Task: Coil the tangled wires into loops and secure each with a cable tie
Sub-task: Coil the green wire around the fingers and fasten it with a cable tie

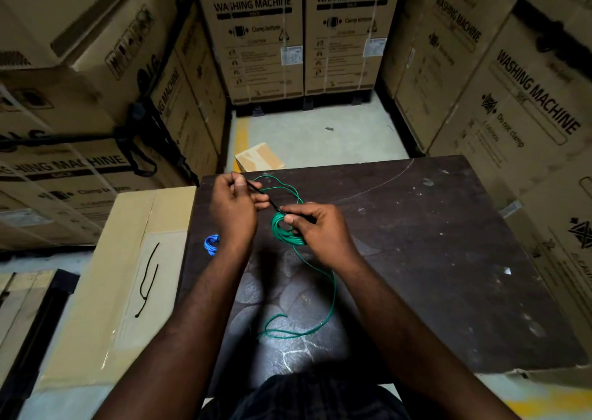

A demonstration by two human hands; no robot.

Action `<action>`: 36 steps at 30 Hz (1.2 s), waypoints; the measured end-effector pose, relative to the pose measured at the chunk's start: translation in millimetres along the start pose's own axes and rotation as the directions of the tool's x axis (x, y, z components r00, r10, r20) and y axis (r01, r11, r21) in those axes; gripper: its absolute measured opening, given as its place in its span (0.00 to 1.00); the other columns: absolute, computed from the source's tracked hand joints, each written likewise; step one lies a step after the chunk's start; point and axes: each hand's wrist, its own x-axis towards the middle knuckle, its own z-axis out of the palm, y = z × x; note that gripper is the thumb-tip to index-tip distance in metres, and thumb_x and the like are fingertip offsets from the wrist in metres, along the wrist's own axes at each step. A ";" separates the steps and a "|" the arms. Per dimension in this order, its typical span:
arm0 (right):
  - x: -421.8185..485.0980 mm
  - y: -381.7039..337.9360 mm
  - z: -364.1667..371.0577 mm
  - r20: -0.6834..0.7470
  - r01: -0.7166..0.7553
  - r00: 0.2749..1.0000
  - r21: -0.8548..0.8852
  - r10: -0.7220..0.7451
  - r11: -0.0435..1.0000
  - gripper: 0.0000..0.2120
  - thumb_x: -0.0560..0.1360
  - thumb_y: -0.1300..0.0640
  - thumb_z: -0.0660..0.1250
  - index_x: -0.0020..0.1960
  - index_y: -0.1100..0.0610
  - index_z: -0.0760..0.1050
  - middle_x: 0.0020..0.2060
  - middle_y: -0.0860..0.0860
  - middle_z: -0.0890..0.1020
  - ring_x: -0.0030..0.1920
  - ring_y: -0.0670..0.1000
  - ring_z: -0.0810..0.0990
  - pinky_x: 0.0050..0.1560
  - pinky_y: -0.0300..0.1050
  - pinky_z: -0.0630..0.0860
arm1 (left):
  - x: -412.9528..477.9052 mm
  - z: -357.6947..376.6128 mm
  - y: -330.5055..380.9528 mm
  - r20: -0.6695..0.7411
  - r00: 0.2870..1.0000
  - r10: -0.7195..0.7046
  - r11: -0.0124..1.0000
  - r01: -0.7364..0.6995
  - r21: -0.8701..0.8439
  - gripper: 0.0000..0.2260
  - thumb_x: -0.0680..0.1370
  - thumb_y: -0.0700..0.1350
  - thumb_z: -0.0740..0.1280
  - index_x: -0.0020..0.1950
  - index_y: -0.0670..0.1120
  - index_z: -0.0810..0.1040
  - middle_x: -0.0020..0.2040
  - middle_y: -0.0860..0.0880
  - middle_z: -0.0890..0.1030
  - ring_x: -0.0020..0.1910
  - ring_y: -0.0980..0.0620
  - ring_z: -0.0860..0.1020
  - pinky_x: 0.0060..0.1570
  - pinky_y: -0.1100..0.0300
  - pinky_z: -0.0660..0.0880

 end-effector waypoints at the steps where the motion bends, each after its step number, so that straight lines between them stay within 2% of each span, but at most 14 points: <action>1: -0.5 1.0 -0.1 -0.004 -0.002 1.000 -0.003 0.002 1.000 0.09 0.72 0.65 0.71 0.51 0.58 0.83 0.38 0.40 0.82 0.39 0.37 0.80 0.46 0.38 0.77 | -0.4 -0.1 0.0 0.005 1.000 -0.002 1.000 0.002 0.008 0.05 0.83 0.40 0.54 0.52 0.41 0.68 0.37 0.47 0.78 0.24 0.59 0.77 0.26 0.65 0.76; 4: -1.6 2.1 0.5 -0.013 0.016 1.000 -0.033 -0.016 0.999 0.09 0.71 0.65 0.71 0.50 0.58 0.84 0.38 0.41 0.81 0.39 0.39 0.79 0.46 0.40 0.76 | -0.6 0.1 1.1 0.010 1.000 -0.005 1.000 0.004 0.030 0.05 0.83 0.40 0.55 0.52 0.41 0.69 0.37 0.47 0.79 0.24 0.59 0.77 0.26 0.65 0.75; 8: -0.1 4.7 0.9 -0.019 0.023 1.000 -0.084 -0.025 0.996 0.08 0.69 0.61 0.73 0.48 0.55 0.84 0.39 0.44 0.78 0.43 0.51 0.80 0.49 0.53 0.79 | 2.2 0.2 5.7 0.005 1.000 0.004 0.996 -0.004 0.087 0.05 0.83 0.41 0.56 0.50 0.42 0.70 0.36 0.47 0.80 0.24 0.58 0.77 0.26 0.64 0.75; 12: -0.6 6.3 2.9 0.009 -0.011 1.000 -0.089 0.011 0.996 0.08 0.70 0.63 0.73 0.47 0.56 0.85 0.37 0.44 0.78 0.40 0.49 0.79 0.48 0.58 0.79 | 3.5 0.8 9.7 0.050 0.999 -0.007 0.994 0.001 0.111 0.06 0.83 0.42 0.57 0.51 0.41 0.71 0.37 0.46 0.81 0.26 0.56 0.78 0.29 0.62 0.77; 14: -1.0 4.9 4.0 -0.001 -0.030 1.000 -0.094 0.030 0.995 0.08 0.69 0.64 0.73 0.47 0.57 0.84 0.37 0.45 0.79 0.38 0.47 0.79 0.47 0.56 0.80 | 3.0 1.6 10.8 0.069 0.998 -0.008 0.993 -0.001 0.120 0.06 0.83 0.41 0.57 0.51 0.41 0.71 0.37 0.46 0.80 0.27 0.55 0.78 0.30 0.61 0.78; 19: 2.0 3.4 1.0 -0.029 -0.030 0.999 -0.172 0.025 0.985 0.08 0.67 0.62 0.75 0.46 0.56 0.85 0.35 0.41 0.79 0.39 0.42 0.79 0.46 0.40 0.76 | -0.7 1.1 18.1 0.121 0.991 0.064 0.980 -0.085 0.177 0.07 0.82 0.40 0.58 0.52 0.39 0.72 0.37 0.46 0.80 0.29 0.53 0.79 0.31 0.59 0.78; 21: 3.4 4.6 2.4 -0.050 -0.039 0.998 -0.204 0.029 0.978 0.07 0.66 0.62 0.76 0.44 0.55 0.85 0.34 0.41 0.79 0.38 0.43 0.79 0.46 0.40 0.76 | -3.1 1.5 23.2 0.176 0.981 0.085 0.972 -0.120 0.200 0.06 0.82 0.40 0.58 0.51 0.40 0.73 0.37 0.45 0.81 0.30 0.52 0.80 0.31 0.58 0.78; 24: 5.2 9.6 3.5 -0.141 -0.096 0.988 -0.205 0.068 0.974 0.06 0.64 0.62 0.77 0.39 0.54 0.84 0.33 0.43 0.81 0.36 0.44 0.79 0.43 0.42 0.77 | -14.7 5.8 33.1 0.349 0.934 0.078 0.978 -0.139 0.156 0.08 0.81 0.37 0.58 0.44 0.46 0.73 0.35 0.44 0.81 0.29 0.51 0.79 0.32 0.57 0.78; 27: 10.4 8.3 -1.4 -0.184 -0.087 0.981 -0.119 0.064 0.989 0.08 0.65 0.64 0.75 0.39 0.53 0.81 0.35 0.46 0.83 0.36 0.45 0.79 0.41 0.45 0.78 | -22.8 9.2 43.8 0.460 0.886 0.055 0.978 -0.140 0.152 0.10 0.81 0.37 0.59 0.42 0.48 0.72 0.35 0.46 0.81 0.29 0.51 0.79 0.33 0.56 0.79; 29: 12.2 2.3 -5.8 -0.147 -0.060 0.988 -0.058 0.051 0.997 0.13 0.64 0.68 0.74 0.41 0.51 0.79 0.35 0.46 0.80 0.36 0.44 0.77 0.41 0.43 0.76 | -19.7 8.9 47.7 0.475 0.879 0.052 0.984 -0.127 0.128 0.10 0.81 0.37 0.59 0.42 0.47 0.72 0.35 0.46 0.81 0.29 0.52 0.79 0.32 0.57 0.79; 31: 9.8 -0.7 -8.0 -0.094 0.006 0.995 -0.171 -0.023 0.985 0.16 0.63 0.67 0.76 0.48 0.52 0.83 0.35 0.44 0.77 0.35 0.40 0.75 0.42 0.34 0.72 | -13.3 8.5 48.2 0.466 0.884 0.043 0.989 -0.103 0.104 0.09 0.82 0.37 0.58 0.43 0.46 0.72 0.36 0.45 0.80 0.29 0.52 0.78 0.32 0.59 0.78; 32: 7.9 -1.4 -7.1 -0.069 0.030 0.996 -0.243 -0.048 0.970 0.15 0.64 0.64 0.76 0.50 0.54 0.84 0.35 0.44 0.76 0.36 0.40 0.75 0.42 0.33 0.71 | -10.0 8.7 48.0 0.454 0.890 0.036 0.991 -0.090 0.096 0.09 0.82 0.37 0.57 0.43 0.45 0.71 0.36 0.45 0.80 0.29 0.52 0.78 0.31 0.60 0.78; 34: 4.6 -0.6 -2.6 -0.015 0.049 0.998 -0.319 -0.056 0.946 0.13 0.66 0.61 0.76 0.51 0.56 0.84 0.37 0.49 0.76 0.39 0.46 0.76 0.43 0.37 0.71 | -1.1 8.7 46.3 0.405 0.914 0.013 0.995 -0.052 0.085 0.10 0.82 0.36 0.57 0.43 0.45 0.71 0.36 0.45 0.79 0.28 0.55 0.77 0.30 0.62 0.77; 36: 3.3 -0.2 2.3 0.037 0.047 0.999 -0.341 -0.037 0.939 0.13 0.68 0.60 0.75 0.52 0.56 0.83 0.39 0.50 0.75 0.41 0.48 0.75 0.43 0.38 0.70 | 9.9 7.0 43.8 0.327 0.945 -0.026 0.997 -0.001 0.081 0.11 0.82 0.37 0.56 0.42 0.46 0.71 0.36 0.44 0.78 0.26 0.57 0.76 0.28 0.64 0.76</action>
